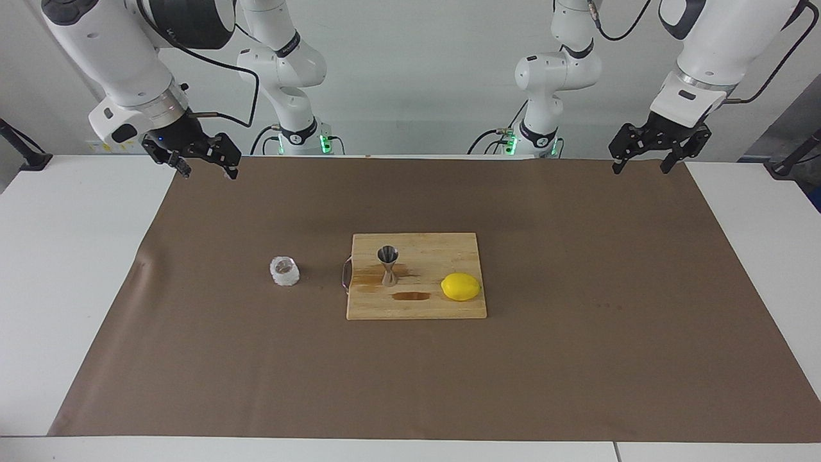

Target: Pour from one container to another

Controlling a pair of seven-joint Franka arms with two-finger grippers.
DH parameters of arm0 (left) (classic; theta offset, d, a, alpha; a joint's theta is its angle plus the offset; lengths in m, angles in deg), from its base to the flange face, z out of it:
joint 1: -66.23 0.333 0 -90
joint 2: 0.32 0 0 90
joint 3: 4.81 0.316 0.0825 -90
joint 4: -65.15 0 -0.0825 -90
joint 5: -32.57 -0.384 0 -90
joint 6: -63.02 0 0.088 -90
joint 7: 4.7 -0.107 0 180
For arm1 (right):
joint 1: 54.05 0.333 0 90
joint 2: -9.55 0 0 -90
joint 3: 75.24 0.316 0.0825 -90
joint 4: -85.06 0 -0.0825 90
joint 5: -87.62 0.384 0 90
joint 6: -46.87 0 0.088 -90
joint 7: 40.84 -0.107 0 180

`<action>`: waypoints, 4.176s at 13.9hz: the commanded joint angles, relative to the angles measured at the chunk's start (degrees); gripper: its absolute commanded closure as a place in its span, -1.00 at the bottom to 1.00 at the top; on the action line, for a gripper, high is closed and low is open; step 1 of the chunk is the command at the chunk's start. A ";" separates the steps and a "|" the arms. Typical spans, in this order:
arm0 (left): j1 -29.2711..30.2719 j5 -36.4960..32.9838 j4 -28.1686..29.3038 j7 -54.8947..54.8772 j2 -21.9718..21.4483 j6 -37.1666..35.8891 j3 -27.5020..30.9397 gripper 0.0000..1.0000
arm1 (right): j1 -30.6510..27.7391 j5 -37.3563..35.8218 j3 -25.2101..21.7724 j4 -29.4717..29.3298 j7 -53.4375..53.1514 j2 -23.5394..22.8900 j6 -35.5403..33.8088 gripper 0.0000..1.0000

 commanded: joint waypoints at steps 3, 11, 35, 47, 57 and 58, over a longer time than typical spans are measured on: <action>-1.53 1.84 -0.24 -0.37 -1.53 -0.95 2.38 -1.00 | -0.58 -0.14 0.54 0.43 -0.72 0.61 0.24 -1.00; -1.35 0.18 0.99 -1.16 -2.32 -1.12 2.29 -1.00 | -0.58 -0.15 0.62 0.43 -0.72 0.61 0.24 -1.00; -1.26 2.02 2.66 -0.72 -3.37 -0.50 2.29 -1.00 | -0.58 -0.15 0.62 0.43 -0.72 0.61 0.33 -1.00; -1.00 2.11 2.66 -0.54 -3.37 -0.77 2.29 -1.00 | -0.58 -0.14 0.62 0.43 -0.72 0.61 0.24 -1.00; -1.00 2.11 2.66 -0.54 -3.37 -0.77 2.29 -1.00 | -0.58 -0.14 0.62 0.43 -0.72 0.61 0.33 -1.00; -1.00 2.02 2.66 -0.54 -3.37 -0.77 2.29 -1.00 | -0.58 -0.15 0.54 0.43 -0.72 0.61 0.33 -1.00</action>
